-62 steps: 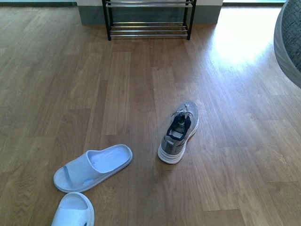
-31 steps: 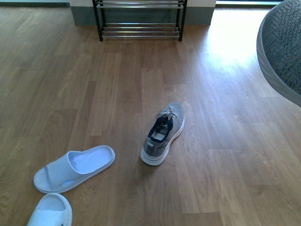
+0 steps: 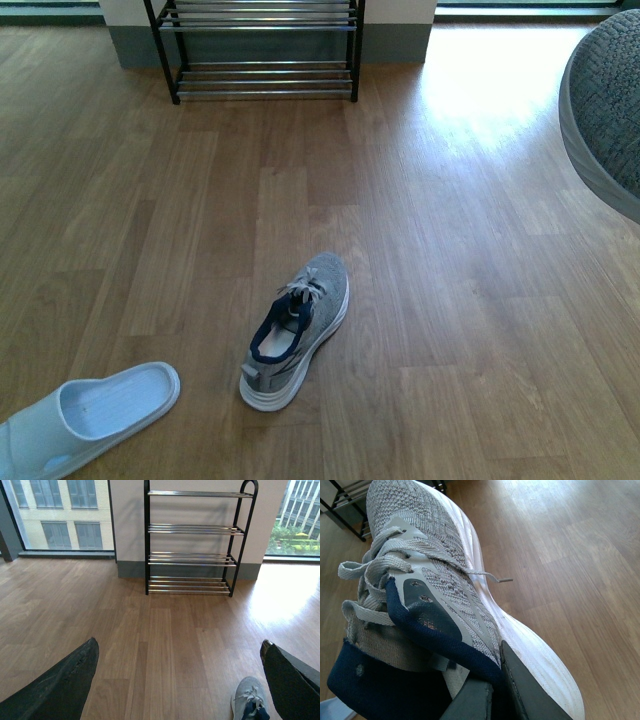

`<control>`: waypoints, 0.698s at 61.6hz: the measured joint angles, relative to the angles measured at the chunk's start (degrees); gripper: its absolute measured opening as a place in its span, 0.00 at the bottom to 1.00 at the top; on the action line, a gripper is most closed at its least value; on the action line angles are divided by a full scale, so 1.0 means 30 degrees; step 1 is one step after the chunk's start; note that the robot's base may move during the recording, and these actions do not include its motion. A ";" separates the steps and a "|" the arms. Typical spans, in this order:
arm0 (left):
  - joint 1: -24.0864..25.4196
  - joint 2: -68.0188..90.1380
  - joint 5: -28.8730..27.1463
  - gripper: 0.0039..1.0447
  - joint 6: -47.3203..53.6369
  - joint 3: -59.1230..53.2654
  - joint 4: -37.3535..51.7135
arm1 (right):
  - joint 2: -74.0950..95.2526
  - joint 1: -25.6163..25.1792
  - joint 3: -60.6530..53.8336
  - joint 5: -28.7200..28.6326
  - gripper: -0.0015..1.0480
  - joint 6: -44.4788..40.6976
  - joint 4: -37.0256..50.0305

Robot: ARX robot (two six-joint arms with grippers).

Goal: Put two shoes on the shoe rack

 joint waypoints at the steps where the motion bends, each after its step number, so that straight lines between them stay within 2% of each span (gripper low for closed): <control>1: 0.0000 0.0000 0.0000 0.91 0.0000 0.0000 0.0000 | 0.0000 0.0000 0.0000 0.0000 0.01 0.0000 0.0000; 30: -0.0022 0.0036 -0.0153 0.91 -0.0007 0.0015 -0.0036 | 0.0000 0.0007 0.0000 -0.0007 0.01 0.0007 0.0000; 32: -0.0474 0.0597 -0.1785 0.91 -0.0270 0.0444 -0.1290 | 0.0000 0.0000 0.0000 -0.0007 0.01 0.0007 0.0000; 36: -0.2484 0.4022 -0.6084 0.91 -0.0612 0.2164 -0.4714 | 0.0000 0.0000 0.0000 0.0015 0.01 0.0007 0.0000; 40: -0.3585 0.7555 -0.7592 0.91 -0.0634 0.2565 -0.4014 | 0.0000 0.0000 0.0000 0.0044 0.01 0.0000 0.0000; 43: -0.4233 1.0542 -0.7409 0.91 -0.0634 0.2645 -0.2295 | 0.0000 0.0000 0.0000 0.0044 0.01 0.0007 0.0000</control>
